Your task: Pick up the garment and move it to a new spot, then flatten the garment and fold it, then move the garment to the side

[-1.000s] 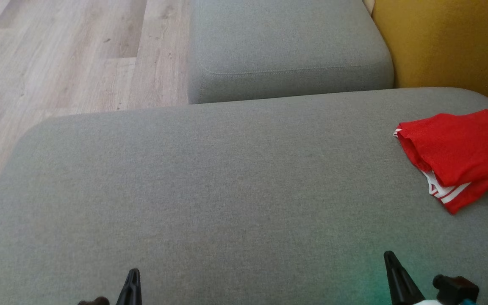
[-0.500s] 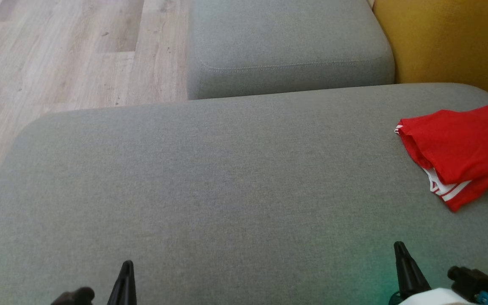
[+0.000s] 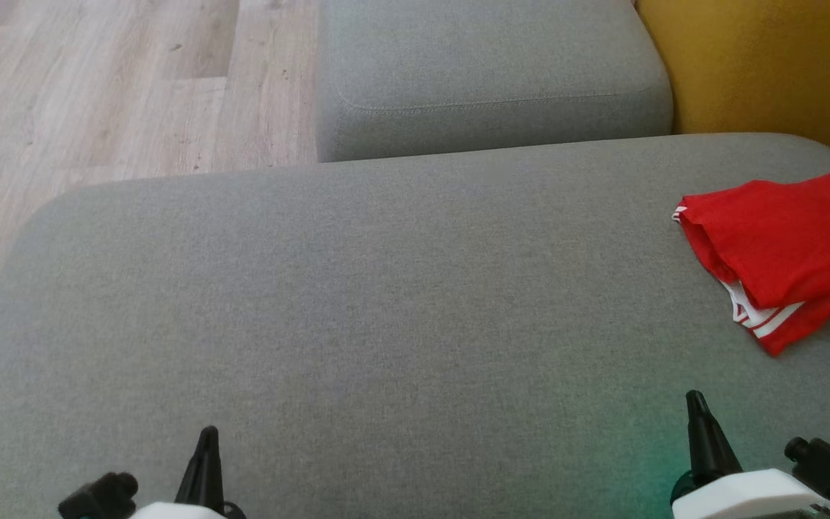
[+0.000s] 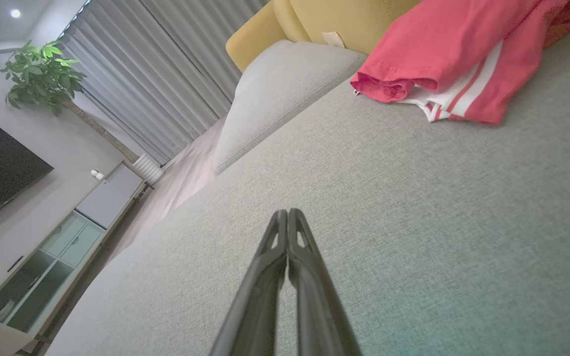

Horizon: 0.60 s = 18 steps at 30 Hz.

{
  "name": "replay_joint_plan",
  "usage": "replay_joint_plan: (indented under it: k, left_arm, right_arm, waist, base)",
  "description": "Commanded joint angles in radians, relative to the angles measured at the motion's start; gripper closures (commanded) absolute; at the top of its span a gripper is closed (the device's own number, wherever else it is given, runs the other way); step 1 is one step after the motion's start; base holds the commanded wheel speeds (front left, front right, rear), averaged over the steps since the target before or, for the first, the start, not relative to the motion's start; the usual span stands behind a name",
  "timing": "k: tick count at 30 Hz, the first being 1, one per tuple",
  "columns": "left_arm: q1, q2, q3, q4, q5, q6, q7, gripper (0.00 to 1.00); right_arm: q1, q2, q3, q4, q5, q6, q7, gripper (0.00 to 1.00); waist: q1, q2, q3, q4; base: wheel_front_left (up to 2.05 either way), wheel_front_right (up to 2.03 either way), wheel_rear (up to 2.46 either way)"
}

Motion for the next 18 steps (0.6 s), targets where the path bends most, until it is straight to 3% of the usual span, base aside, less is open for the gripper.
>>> replay_joint_plan:
  k: [1,18]
  left_arm:
    - [-0.054,0.014,0.021,-0.027,-0.021,-0.008,0.001,1.00]
    - [-0.109,0.017,0.060,-0.007,-0.228,-0.046,0.045,1.00]
  right_arm:
    - [-0.054,-0.001,-0.004,-0.035,0.022,0.000,0.007,1.00]
    - [-0.087,0.004,-0.040,-0.051,0.209,0.000,0.056,1.00]
  waist:
    - [0.0000,0.0000,0.001,0.000]
    - [0.0000,0.0000,0.021,-0.001]
  base:
    - [0.00,0.00,0.00]
    - [0.00,0.00,0.00]
